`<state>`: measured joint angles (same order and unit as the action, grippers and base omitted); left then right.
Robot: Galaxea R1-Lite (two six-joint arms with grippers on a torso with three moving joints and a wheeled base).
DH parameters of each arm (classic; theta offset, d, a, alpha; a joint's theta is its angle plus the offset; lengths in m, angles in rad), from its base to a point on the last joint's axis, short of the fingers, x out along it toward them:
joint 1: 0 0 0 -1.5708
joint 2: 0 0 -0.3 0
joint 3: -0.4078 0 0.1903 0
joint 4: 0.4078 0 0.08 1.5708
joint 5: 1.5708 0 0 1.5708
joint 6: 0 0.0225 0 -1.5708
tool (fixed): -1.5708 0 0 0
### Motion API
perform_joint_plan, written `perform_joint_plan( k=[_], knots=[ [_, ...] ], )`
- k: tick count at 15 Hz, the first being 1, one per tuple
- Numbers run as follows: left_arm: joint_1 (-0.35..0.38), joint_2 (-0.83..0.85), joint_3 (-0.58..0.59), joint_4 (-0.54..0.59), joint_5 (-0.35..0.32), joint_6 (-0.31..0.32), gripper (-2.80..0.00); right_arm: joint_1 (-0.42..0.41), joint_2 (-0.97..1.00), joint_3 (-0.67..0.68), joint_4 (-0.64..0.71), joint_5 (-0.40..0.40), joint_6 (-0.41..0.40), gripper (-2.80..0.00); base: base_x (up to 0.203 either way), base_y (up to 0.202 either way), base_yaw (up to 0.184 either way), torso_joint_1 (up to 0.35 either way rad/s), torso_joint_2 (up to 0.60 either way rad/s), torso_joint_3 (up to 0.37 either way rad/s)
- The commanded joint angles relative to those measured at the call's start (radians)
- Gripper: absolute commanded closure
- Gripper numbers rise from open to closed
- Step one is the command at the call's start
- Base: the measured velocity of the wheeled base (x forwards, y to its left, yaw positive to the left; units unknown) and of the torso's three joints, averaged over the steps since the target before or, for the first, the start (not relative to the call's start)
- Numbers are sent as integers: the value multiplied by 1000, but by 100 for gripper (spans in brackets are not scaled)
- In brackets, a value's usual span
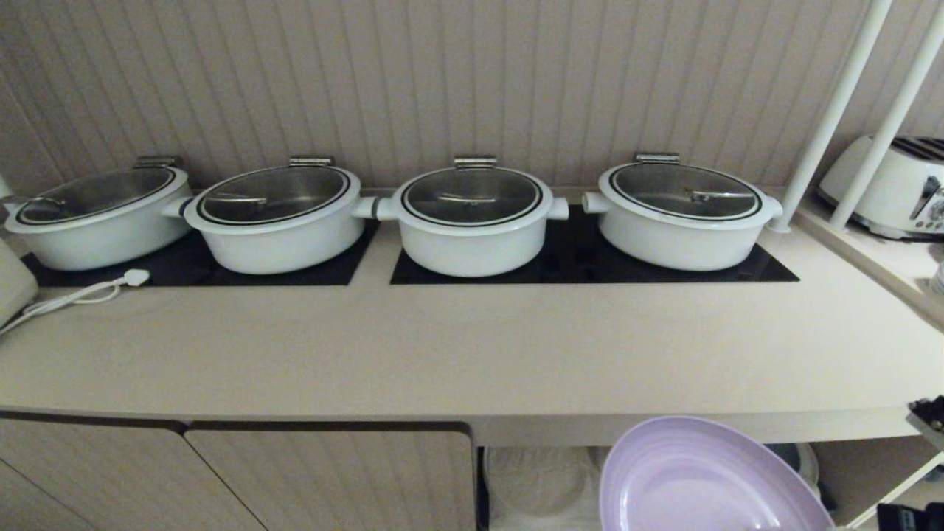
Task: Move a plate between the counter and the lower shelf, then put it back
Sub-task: Put the plate
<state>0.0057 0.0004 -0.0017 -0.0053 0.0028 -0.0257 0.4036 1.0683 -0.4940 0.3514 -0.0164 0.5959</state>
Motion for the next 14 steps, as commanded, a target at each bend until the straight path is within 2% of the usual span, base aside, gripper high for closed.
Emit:
perform_joint_plan(
  k=[1, 14],
  knots=[
    [0, 1, 0, -1, 0, 0, 0, 0, -4, 0, 2, 1, 5, 0, 0, 0, 0, 0, 0, 0],
    [0, 1, 0, -1, 0, 0, 0, 1, 9, 12, -14, 1, 5, 0, 0, 0, 0, 0, 0, 0]
  ],
)
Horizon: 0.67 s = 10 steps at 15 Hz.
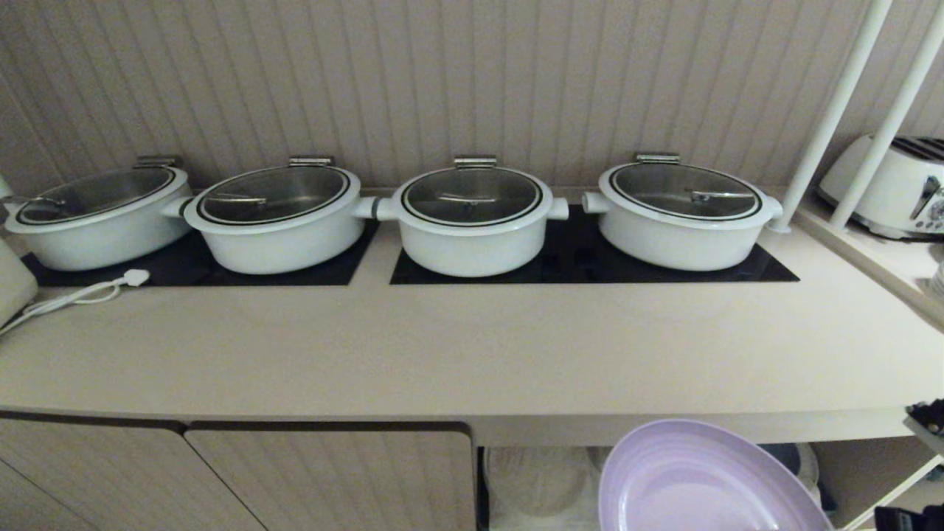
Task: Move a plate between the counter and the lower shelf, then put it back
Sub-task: Put the plate
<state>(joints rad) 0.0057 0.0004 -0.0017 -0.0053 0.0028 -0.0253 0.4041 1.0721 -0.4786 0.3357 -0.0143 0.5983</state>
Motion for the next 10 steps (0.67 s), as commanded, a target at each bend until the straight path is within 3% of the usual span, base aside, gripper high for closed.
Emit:
perform_joint_plan(
  k=[1, 10],
  knots=[
    [0, 1, 0, -1, 0, -1, 0, 1, 5, -6, 0, -1, 3, 0, 0, 0, 0, 0, 0, 0],
    [0, 1, 0, -2, 0, -1, 0, 1, 2, 0, -29, -4, 37, 0, 0, 0, 0, 0, 0, 0]
  ],
)
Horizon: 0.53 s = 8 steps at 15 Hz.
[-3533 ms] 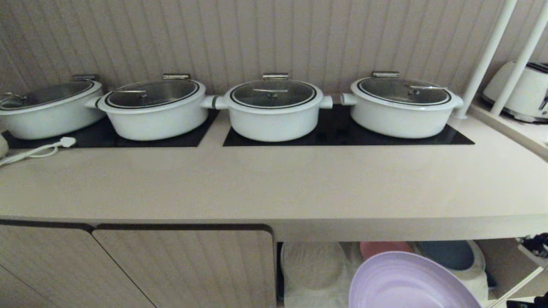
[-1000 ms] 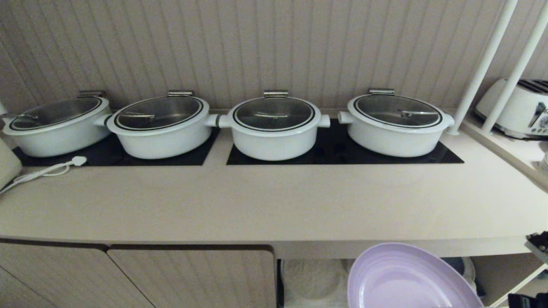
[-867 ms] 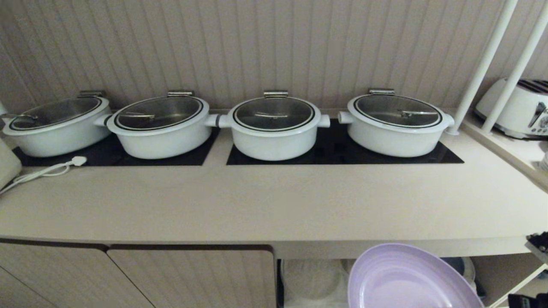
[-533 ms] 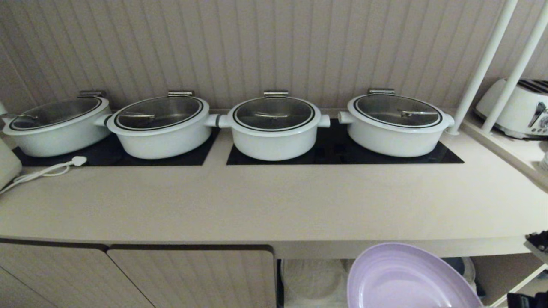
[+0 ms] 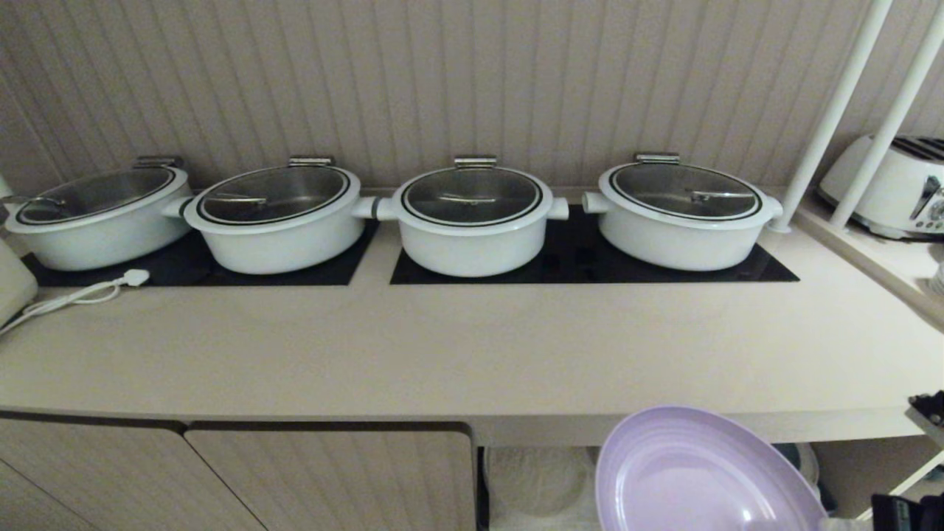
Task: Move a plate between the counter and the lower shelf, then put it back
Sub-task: Put the plate
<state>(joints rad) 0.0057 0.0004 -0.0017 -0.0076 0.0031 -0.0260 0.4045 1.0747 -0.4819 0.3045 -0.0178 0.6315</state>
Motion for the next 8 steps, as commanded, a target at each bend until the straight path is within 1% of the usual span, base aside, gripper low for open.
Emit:
perform_joint_plan(
  k=[1, 8],
  knots=[
    [0, 1, 0, 0, 0, -2, 0, 1, -1, 3, 2, -2, 4, 0, 0, 0, 0, 0, 0, 0],
    [0, 1, 0, 0, 0, 0, 0, 2, -1, 6, 2, -1, 4, 0, 0, 0, 0, 0, 0, 0]
  ],
)
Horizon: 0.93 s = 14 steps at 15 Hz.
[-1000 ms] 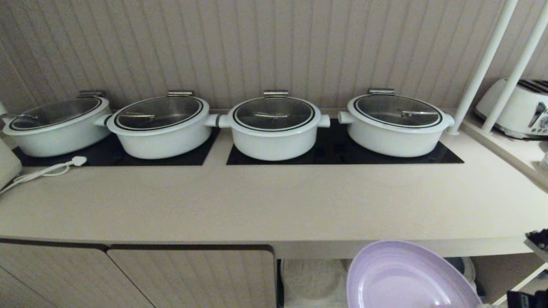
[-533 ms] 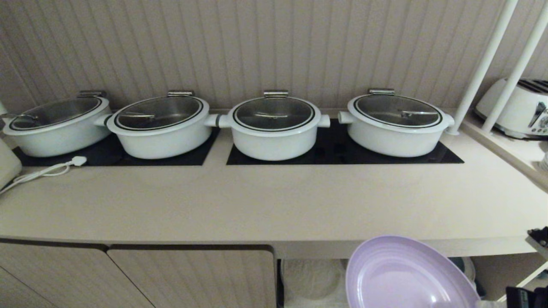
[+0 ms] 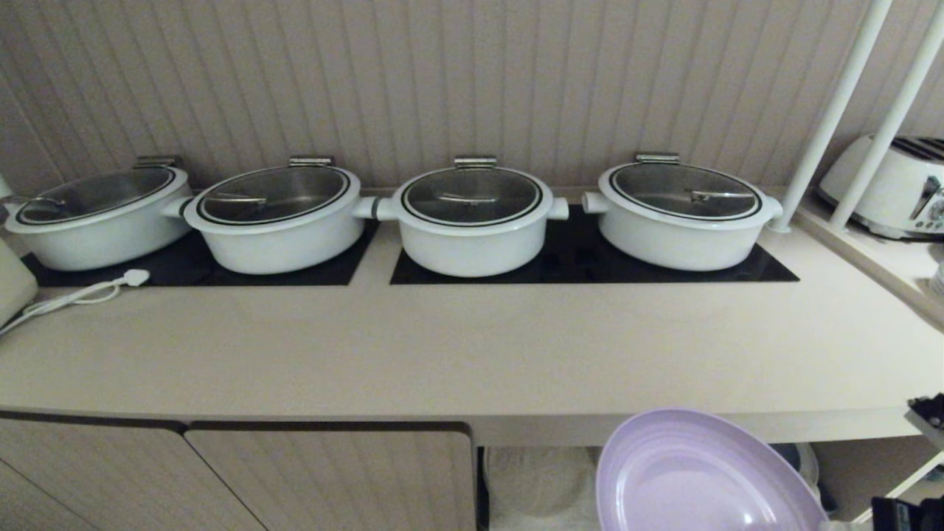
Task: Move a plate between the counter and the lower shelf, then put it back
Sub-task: Put the plate
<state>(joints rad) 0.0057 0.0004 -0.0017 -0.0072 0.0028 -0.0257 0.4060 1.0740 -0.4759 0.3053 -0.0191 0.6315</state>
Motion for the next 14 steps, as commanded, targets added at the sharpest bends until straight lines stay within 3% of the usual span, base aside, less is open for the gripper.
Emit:
perform_joint_plan(
  k=[1, 9, 14],
  knots=[
    [0, 1, 0, 0, 0, 0, 0, 1, 0, 0, 1, -1, 4, 0, 0, 0, 0, 0, 0, 0],
    [0, 1, 0, 0, 0, 0, 0, 1, 0, 2, 3, -1, 4, 0, 0, 0, 0, 0, 0, 0],
    [0, 1, 0, 0, 0, 0, 0, 1, 0, 2, 3, -2, 4, 0, 0, -170, -1, 4, 2, 2]
  ],
)
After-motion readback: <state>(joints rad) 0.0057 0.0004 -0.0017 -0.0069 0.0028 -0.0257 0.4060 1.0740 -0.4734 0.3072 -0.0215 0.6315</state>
